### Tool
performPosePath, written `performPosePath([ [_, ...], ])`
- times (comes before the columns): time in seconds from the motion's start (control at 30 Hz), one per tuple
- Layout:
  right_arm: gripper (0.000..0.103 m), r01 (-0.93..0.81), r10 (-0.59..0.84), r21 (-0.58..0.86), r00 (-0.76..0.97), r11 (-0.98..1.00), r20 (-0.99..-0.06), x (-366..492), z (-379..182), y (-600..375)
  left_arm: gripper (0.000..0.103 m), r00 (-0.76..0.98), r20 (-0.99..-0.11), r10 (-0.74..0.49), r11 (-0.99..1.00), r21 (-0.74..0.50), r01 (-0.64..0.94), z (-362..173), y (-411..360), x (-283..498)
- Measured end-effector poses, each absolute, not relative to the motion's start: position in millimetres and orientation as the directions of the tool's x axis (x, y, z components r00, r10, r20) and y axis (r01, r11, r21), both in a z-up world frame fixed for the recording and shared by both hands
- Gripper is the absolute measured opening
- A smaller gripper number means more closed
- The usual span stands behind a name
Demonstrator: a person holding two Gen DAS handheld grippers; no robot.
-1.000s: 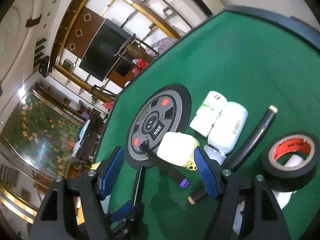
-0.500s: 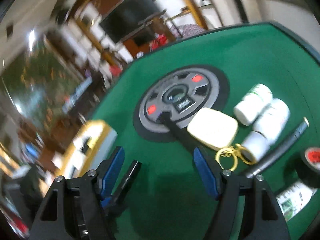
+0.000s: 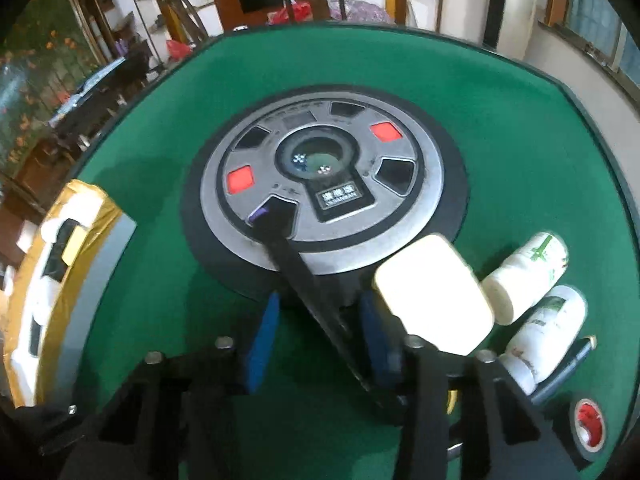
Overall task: Organize rigid objects
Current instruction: 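Grasp a black marker with the left tool while the right tool grasps another marker, then carry both held markers toward the white tray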
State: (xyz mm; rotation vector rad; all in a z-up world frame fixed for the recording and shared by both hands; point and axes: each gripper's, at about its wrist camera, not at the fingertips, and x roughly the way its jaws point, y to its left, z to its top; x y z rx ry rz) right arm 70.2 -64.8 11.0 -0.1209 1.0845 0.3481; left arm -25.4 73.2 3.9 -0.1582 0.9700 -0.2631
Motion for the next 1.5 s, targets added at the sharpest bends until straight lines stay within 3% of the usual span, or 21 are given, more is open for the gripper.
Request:
performPosePath([
  [0.03,0.019,-0.327,0.214,0.075,0.413,0.942,-0.885,69,11,-67,0.015,0.531,-0.794,-0.298,0.954,-0.263,0.142,4,75,-26],
  [0.07,0.015,-0.32,0.223,0.091,0.403,0.943,-0.888,67,12,-69,0.015,0.524,-0.794,-0.307,0.951,-0.277,0.137,4,77,-27],
  [0.5,0.015,-0.284,0.292,0.186,0.397,0.941,-0.87,-61,16,-100,0.015,0.525,-0.796,-0.301,0.948,-0.309,0.075,0,92,-64],
  [0.63,0.015,-0.296,0.296,0.182,0.408,0.938,-0.863,-90,17,-106,0.017,0.535,-0.81,-0.24,0.968,-0.241,0.069,2,79,-65],
  [0.73,0.015,-0.305,0.277,0.151,0.43,0.94,-0.859,-96,17,-103,0.027,0.547,-0.809,-0.213,0.976,-0.203,0.08,2,69,-62],
  [0.87,0.015,-0.308,0.233,0.094,0.454,0.947,-0.86,-100,16,-95,0.029,0.575,-0.81,-0.114,0.99,-0.045,0.133,0,46,-61],
  [0.9,0.015,-0.312,0.223,0.079,0.462,0.947,-0.858,-99,15,-93,0.016,0.576,-0.808,-0.124,0.988,-0.048,0.146,0,45,-62],
  [0.93,0.015,-0.317,0.215,0.063,0.473,0.946,-0.854,-99,15,-91,0.014,0.572,-0.809,-0.14,0.986,-0.062,0.154,1,46,-63],
  [1.07,0.015,-0.328,0.202,0.032,0.498,0.944,-0.844,-104,13,-89,0.014,0.568,-0.802,-0.184,0.981,-0.111,0.162,2,52,-73],
  [1.5,0.014,-0.311,0.315,0.175,0.485,0.934,-0.816,-123,36,-99,0.014,0.641,-0.692,-0.331,0.941,-0.291,0.173,53,98,-129],
])
